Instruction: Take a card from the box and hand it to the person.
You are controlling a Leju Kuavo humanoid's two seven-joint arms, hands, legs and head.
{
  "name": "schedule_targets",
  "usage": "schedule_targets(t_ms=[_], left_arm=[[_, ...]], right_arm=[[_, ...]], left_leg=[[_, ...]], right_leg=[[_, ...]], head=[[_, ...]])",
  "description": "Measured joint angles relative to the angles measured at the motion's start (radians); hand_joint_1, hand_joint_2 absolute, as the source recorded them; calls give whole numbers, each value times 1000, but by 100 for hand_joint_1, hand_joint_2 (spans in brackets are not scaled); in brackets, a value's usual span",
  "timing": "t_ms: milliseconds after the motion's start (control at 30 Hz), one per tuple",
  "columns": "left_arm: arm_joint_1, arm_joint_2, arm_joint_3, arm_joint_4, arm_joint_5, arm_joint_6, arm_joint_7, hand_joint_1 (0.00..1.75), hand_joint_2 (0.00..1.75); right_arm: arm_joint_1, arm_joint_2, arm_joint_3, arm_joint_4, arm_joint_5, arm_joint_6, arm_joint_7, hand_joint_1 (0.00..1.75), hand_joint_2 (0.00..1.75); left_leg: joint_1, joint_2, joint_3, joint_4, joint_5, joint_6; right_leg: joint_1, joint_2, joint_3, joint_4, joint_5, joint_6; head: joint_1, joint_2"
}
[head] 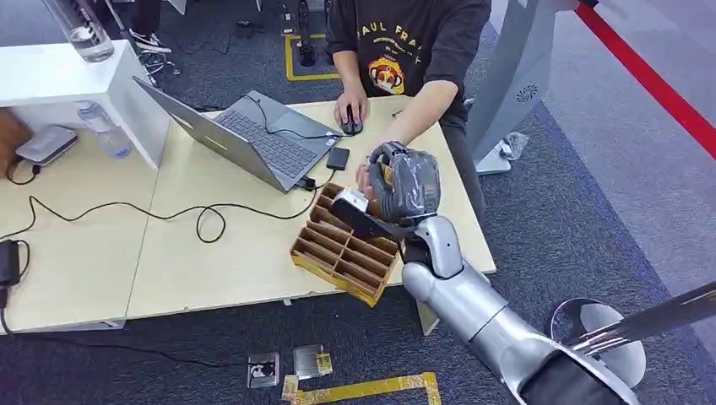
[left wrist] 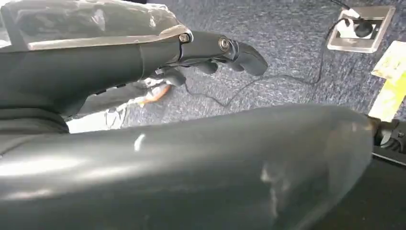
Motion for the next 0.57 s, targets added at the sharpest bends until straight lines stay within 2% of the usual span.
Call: schedule_targets(t_ms=[100,133,167,200,233,367,567], left_arm=[[-5,0,-2,-3,-8,-8,-3,0,0],[-6,0,-4,-3,-9,-9,-3,0,0],[-8,0,-6,-4,-10,-10,-4,0,0],[-9,0,-7,-4,-13,-11,-4,0,0],[-9,0,-8,-4,-16,-12,-5,0,0],[-13,0,-12,-4,-23,-18,-6,0,0],[-13,0,-14,-5,-37,-25,-5,0,0]], right_arm=[[-45,17,4,66,0,0,9,175,175],[-56,21,5,85,0,0,11,143,175],[-64,28,6,100,2,0,12,143,175],[-71,32,6,114,13,0,12,24,175],[-75,37,6,125,32,0,11,0,175],[-83,60,-7,158,107,0,-7,0,175],[-38,95,-93,128,198,-1,-69,0,175]], left_leg=[[0,0,0,0,0,0],[0,0,0,0,0,0],[0,0,0,0,0,0],[0,0,0,0,0,0],[0,0,0,0,0,0],[0,0,0,0,0,0],[0,0,0,0,0,0]], right_leg=[[0,0,0,0,0,0],[0,0,0,0,0,0],[0,0,0,0,0,0],[0,0,0,0,0,0],[0,0,0,0,0,0],[0,0,-1,0,0,0],[0,0,0,0,0,0]], head=[[-1,0],[-1,0],[0,0],[0,0],[-1,0],[-1,0],[-1,0]])
